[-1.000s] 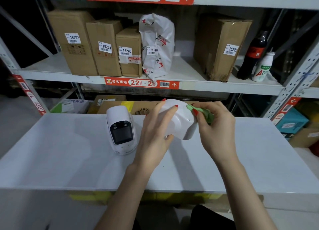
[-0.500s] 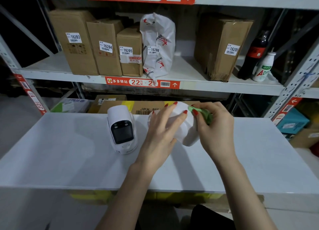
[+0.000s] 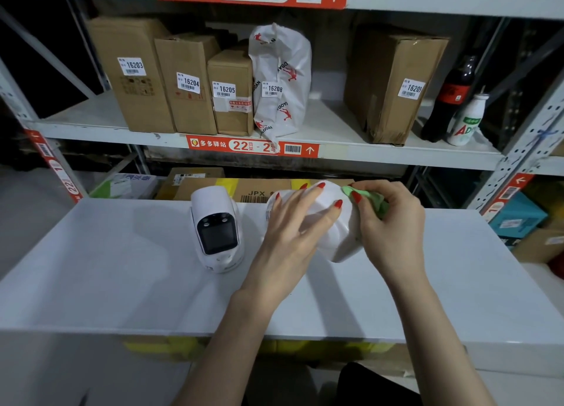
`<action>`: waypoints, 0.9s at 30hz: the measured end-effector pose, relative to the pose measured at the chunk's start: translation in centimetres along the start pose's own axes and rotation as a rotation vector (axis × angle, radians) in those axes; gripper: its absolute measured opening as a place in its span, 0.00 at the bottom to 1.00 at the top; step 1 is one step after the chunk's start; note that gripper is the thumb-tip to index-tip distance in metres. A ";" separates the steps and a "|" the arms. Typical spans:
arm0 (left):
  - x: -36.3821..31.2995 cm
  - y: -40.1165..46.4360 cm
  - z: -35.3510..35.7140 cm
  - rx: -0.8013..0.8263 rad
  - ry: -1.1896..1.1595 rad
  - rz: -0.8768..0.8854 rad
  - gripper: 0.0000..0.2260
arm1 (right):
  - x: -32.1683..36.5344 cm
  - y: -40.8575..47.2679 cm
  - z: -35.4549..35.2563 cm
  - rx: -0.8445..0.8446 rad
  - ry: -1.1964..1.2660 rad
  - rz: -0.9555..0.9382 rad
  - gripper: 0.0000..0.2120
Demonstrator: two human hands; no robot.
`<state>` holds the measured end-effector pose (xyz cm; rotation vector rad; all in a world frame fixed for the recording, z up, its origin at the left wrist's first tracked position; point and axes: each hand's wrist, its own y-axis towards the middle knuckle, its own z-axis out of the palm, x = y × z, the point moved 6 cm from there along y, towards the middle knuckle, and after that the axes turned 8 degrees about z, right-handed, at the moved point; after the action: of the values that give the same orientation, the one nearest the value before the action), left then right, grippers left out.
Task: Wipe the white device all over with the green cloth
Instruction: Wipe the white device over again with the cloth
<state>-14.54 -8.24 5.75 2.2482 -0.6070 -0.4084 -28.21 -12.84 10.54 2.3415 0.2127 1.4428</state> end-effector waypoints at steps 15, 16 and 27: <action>1.4 -0.5 0.0 0.006 -0.099 -0.212 0.42 | -0.4 0.2 0.2 0.160 0.232 0.087 0.16; 1.4 -0.5 -0.1 -0.005 -0.099 -0.215 0.41 | -0.7 0.3 0.0 0.112 0.195 0.091 0.16; 2.1 -0.6 -0.7 -0.122 -0.166 -0.290 0.41 | 0.9 -0.4 0.6 0.304 0.246 -0.031 0.11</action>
<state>-12.31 -8.63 5.57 2.2033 -0.3276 -0.7619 -27.23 -12.28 10.90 2.3686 0.5695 1.7892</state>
